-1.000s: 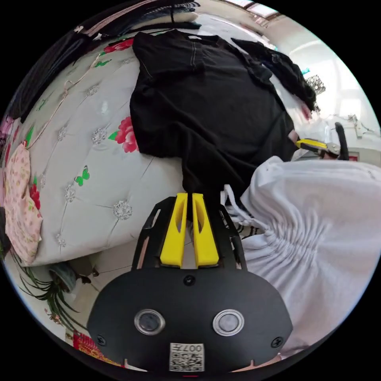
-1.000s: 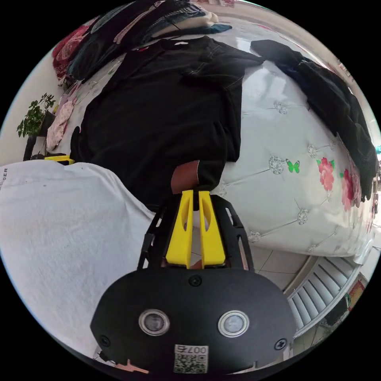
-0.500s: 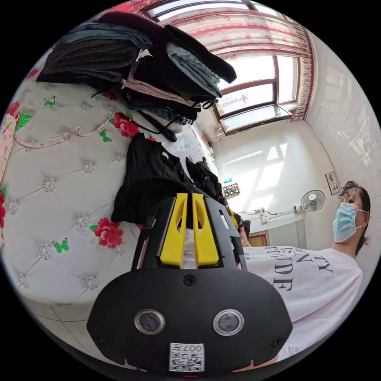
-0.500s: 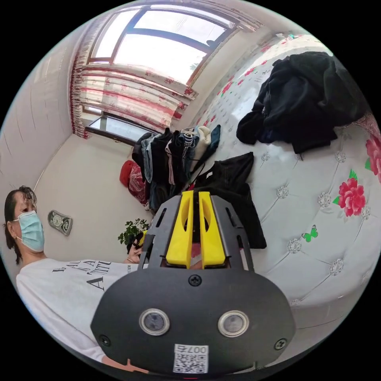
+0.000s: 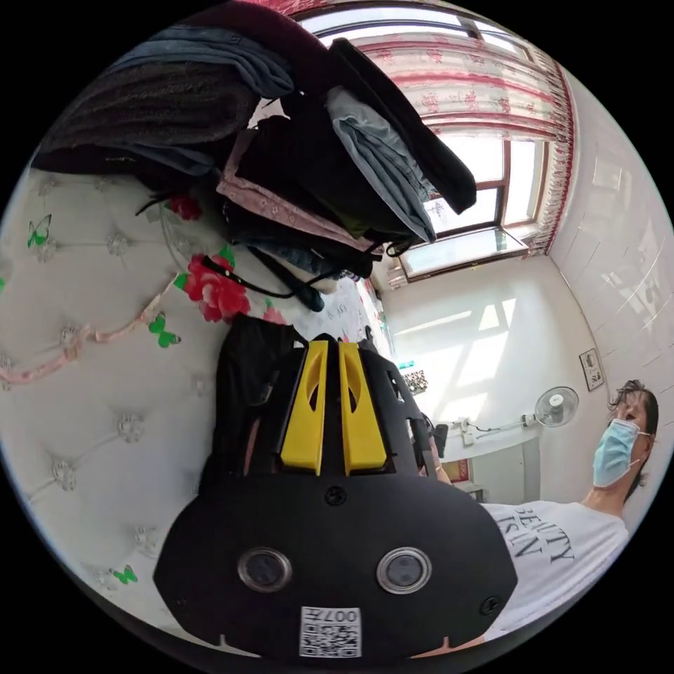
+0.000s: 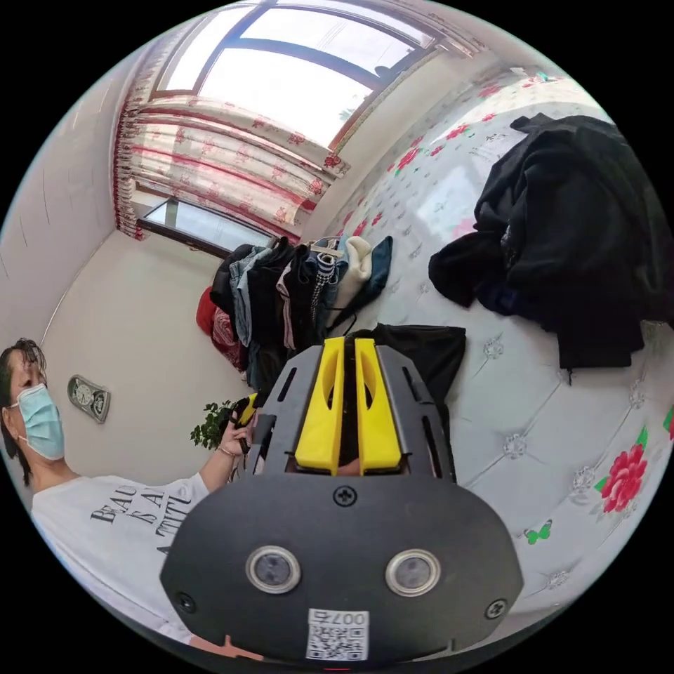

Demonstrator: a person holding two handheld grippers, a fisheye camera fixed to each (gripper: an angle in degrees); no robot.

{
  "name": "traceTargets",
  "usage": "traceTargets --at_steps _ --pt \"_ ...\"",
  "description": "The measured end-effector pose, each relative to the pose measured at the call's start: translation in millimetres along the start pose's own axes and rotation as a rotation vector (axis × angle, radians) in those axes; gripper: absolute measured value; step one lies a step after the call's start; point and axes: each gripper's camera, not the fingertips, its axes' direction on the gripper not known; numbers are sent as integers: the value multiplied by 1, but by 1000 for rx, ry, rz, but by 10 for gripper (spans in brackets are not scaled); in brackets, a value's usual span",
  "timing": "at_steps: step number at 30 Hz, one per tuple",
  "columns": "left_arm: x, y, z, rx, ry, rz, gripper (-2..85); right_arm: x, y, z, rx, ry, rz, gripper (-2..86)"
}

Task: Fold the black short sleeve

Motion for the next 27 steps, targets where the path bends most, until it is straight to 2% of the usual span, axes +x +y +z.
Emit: traceTargets --at_steps 2,7,13,15,19,21,24,27 --pt "-18 -21 21 81 -81 -31 65 7 -24 25 6 92 24 25" --pt "-60 0 37 15 -169 -110 82 47 -19 80 -176 272 77 50" --pt "-92 83 13 -141 -399 -124 85 92 73 33 -200 404 236 67" --pt "-95 99 9 -158 -416 -132 85 103 98 15 -191 406 312 69" --pt "-105 114 26 -216 -427 -146 86 127 134 15 -246 291 414 74" --pt "-115 115 40 -245 -432 -186 80 132 138 31 -278 200 431 74" --pt "-126 113 45 -236 -487 -217 40 129 128 48 -252 185 406 63" --pt "-140 116 40 -272 -391 -250 2 137 121 54 -238 146 421 37"
